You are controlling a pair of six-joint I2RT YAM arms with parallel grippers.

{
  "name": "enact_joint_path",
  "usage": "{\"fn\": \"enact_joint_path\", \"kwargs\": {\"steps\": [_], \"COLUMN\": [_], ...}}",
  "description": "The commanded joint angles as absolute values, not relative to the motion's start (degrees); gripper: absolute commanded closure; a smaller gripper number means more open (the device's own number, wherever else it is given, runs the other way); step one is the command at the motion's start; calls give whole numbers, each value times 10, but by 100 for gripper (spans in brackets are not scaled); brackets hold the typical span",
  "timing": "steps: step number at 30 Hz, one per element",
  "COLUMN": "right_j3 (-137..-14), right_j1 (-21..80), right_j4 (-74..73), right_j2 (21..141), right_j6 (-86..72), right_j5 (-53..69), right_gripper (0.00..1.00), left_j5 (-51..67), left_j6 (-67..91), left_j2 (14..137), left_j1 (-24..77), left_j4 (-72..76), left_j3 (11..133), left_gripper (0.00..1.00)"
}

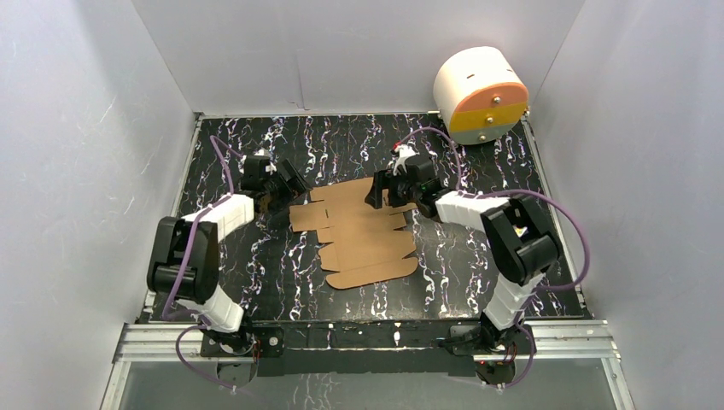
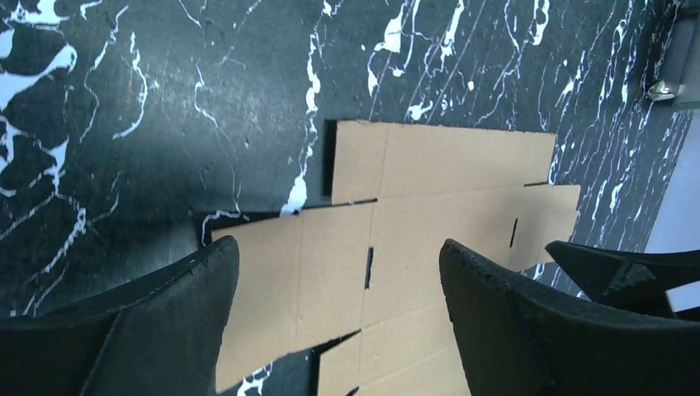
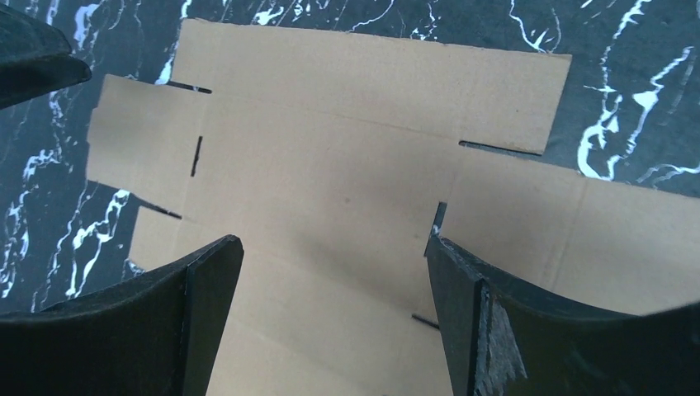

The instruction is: Fold the paper box

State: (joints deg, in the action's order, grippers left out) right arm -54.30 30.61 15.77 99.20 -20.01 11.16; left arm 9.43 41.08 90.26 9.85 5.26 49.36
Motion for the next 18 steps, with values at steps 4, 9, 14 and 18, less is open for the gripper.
{"fn": "enact_joint_path", "kwargs": {"steps": [4,9,14,18], "right_j3": [-581,-547,-501,-470], "right_j1": [306,306,310,314], "right_j4": [219,216,215,222], "right_j2": [1058,1062,1046,1030], "right_j6": [-206,-213,-221,-229], "right_j5": [148,164,180,181], "right_gripper": [10,10,10,10], "left_j5": [143,145,163,177], "left_j6": [392,388,394,401], "left_j2": [946,958,974,989], "left_j1": [87,87,87,87], "left_j4": [71,64,72,77], "left_j3": [539,546,551,550], "left_gripper": [13,12,12,14]}}
